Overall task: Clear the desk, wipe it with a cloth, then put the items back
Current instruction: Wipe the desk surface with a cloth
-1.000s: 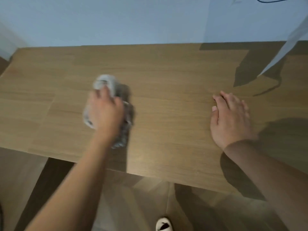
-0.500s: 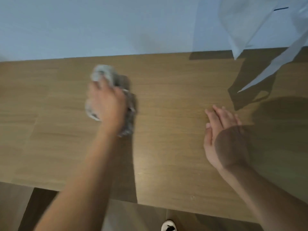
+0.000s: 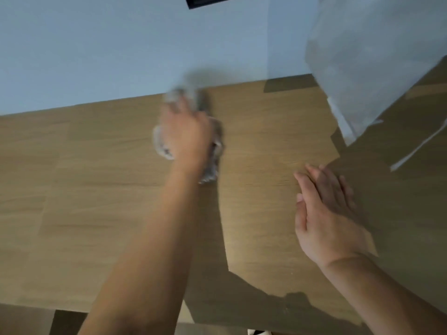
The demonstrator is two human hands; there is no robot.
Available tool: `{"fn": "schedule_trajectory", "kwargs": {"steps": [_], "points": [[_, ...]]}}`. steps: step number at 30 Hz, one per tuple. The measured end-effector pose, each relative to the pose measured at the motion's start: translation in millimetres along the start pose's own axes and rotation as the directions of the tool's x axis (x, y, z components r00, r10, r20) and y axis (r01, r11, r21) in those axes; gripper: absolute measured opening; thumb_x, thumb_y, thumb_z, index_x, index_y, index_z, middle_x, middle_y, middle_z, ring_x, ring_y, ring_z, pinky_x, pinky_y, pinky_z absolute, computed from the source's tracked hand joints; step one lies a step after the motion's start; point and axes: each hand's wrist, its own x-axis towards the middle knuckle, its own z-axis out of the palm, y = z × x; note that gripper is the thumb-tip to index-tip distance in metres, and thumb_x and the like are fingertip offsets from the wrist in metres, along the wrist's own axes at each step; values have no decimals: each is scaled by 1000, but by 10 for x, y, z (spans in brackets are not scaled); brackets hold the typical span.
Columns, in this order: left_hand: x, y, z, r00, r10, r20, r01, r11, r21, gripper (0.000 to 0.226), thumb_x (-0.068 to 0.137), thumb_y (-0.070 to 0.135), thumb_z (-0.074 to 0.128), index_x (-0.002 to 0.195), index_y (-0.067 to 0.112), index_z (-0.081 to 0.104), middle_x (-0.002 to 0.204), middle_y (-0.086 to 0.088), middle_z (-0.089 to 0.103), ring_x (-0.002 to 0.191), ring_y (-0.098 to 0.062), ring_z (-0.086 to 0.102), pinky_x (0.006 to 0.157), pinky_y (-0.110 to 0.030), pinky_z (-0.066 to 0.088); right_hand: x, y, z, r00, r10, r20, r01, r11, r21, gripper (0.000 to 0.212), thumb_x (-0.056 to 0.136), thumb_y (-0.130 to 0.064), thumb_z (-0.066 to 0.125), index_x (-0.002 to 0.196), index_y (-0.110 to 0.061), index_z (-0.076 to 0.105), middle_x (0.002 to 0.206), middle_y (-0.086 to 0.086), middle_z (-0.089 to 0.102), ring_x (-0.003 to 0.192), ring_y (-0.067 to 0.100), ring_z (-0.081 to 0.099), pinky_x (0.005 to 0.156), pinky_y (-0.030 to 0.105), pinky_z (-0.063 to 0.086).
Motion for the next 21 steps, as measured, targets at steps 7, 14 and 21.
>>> {"fn": "schedule_trajectory", "kwargs": {"steps": [7, 14, 21], "points": [[88, 604, -84, 960, -276, 47, 279, 958, -69, 53, 90, 28, 44, 133, -2, 52, 126, -25, 56, 114, -43, 57, 92, -46, 48, 9, 0, -23, 999, 7, 35, -6, 1000, -18, 54, 94, -25, 26, 143, -13, 47, 152, 6, 41, 146, 27, 29, 120, 52, 21], [261, 859, -64, 846, 497, 192, -452, 860, -236, 43, 95, 29, 47, 135, 14, 55, 127, -13, 52, 112, -33, 52, 83, -40, 42, 25, -8, -7, 1000, -6, -5, 6, 1000, 14, 53, 93, -23, 28, 141, -13, 47, 151, 7, 40, 146, 28, 28, 122, 50, 15], [-491, 301, -205, 761, 642, 95, -561, 724, -401, 35, 87, 32, 49, 110, 12, 67, 103, -15, 60, 89, -37, 57, 78, -50, 47, 21, 27, 21, 998, -37, -59, 38, 999, 26, 53, 90, -22, 32, 138, -11, 50, 149, 11, 44, 142, 31, 35, 119, 52, 22]]}}
